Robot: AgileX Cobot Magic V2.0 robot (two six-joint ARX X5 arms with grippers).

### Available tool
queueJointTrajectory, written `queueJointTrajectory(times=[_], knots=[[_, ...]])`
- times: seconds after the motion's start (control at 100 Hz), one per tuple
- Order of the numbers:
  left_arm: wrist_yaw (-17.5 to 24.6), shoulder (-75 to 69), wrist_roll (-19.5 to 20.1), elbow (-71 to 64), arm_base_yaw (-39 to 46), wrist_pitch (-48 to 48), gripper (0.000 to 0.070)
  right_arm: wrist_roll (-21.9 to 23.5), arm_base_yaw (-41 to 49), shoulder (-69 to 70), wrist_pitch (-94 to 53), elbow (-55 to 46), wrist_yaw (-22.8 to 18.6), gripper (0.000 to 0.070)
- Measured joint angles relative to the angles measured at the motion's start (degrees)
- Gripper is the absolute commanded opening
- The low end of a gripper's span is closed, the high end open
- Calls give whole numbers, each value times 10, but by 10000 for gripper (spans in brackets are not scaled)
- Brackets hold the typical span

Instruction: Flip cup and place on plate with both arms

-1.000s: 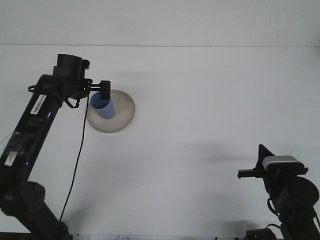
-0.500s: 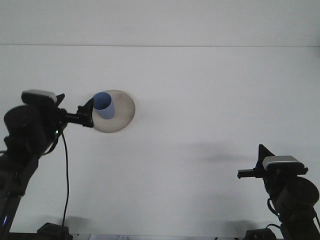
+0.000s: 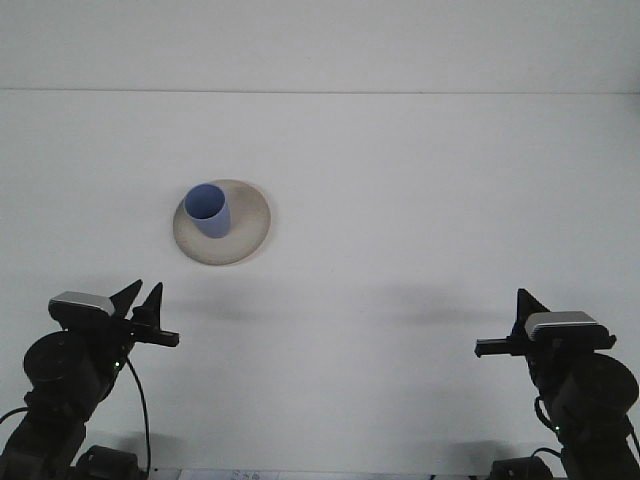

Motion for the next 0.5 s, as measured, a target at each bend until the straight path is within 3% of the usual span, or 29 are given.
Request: queueJointTrajectory(times=[0.5], knots=[[0, -5, 0, 0, 0, 3, 12, 0, 0, 0, 0, 0, 0, 0]])
